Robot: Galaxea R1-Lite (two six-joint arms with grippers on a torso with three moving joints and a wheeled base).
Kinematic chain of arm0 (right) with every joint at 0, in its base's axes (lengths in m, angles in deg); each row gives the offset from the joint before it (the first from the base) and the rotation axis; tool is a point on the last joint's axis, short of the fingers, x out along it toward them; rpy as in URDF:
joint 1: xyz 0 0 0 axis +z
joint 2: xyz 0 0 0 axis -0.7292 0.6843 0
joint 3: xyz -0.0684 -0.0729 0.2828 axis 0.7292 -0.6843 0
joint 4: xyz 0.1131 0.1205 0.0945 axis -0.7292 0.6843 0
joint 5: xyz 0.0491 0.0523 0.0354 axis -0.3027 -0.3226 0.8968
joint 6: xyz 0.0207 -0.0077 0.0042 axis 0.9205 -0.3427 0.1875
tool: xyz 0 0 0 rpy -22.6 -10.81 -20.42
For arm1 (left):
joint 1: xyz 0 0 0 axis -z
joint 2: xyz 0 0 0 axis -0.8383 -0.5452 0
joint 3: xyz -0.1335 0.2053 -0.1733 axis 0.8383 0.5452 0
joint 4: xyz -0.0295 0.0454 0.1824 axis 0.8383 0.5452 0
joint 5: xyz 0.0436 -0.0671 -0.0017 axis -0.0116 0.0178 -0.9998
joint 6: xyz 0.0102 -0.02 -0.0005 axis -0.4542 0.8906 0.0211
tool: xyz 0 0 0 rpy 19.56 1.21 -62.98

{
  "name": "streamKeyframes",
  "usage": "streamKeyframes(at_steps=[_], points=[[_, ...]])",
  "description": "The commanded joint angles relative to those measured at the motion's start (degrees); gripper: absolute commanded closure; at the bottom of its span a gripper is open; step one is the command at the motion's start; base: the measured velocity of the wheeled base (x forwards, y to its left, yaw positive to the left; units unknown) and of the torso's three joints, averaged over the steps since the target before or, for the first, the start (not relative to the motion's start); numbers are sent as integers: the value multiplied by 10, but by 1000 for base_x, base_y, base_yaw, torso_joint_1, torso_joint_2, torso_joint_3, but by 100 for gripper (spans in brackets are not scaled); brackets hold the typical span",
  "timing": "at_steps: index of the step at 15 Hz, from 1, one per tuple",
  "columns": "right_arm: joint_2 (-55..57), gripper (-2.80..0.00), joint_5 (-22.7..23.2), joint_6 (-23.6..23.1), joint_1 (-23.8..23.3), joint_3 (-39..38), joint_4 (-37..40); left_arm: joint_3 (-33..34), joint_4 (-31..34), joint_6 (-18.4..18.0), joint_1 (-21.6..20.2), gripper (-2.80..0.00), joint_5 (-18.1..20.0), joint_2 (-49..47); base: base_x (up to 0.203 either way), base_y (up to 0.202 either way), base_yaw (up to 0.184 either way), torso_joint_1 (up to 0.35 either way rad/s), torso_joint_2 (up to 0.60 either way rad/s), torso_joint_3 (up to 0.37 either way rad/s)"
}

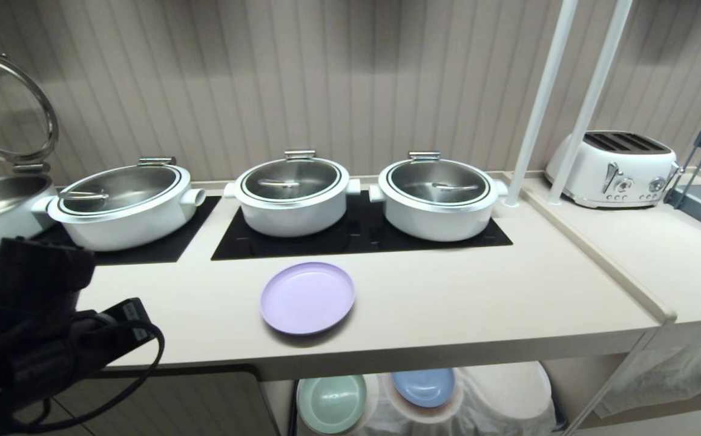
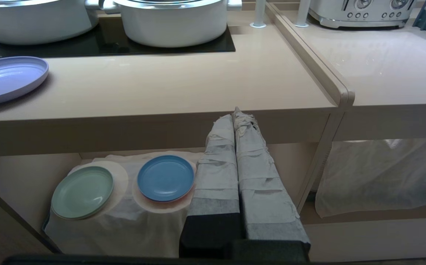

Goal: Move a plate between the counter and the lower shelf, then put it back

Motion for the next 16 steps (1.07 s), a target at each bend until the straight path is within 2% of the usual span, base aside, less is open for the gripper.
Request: streamKeyframes(at_steps=[1,2,6,9,12,16], points=[[0,0,0,0,0,0,0,40,-35,-63,-38,0,23,52,0,0,0,0,0,0],[0,0,0,0,0,0,0,55,-45,-82,-47,0,33,64,0,0,0,0,0,0],[0,0,0,0,0,0,0,103,-50,-114,-72,0,63,112,0,0,0,0,0,0],[0,0,0,0,0,0,0,117,-50,-163,-103,0,92,155,0,0,0,0,0,0],[0,0,0,0,0,0,0,152,-50,-227,-138,0,138,234,0,0,0,0,0,0],[0,0,0,0,0,0,0,226,-50,-322,-170,0,213,399,0,0,0,0,0,0]])
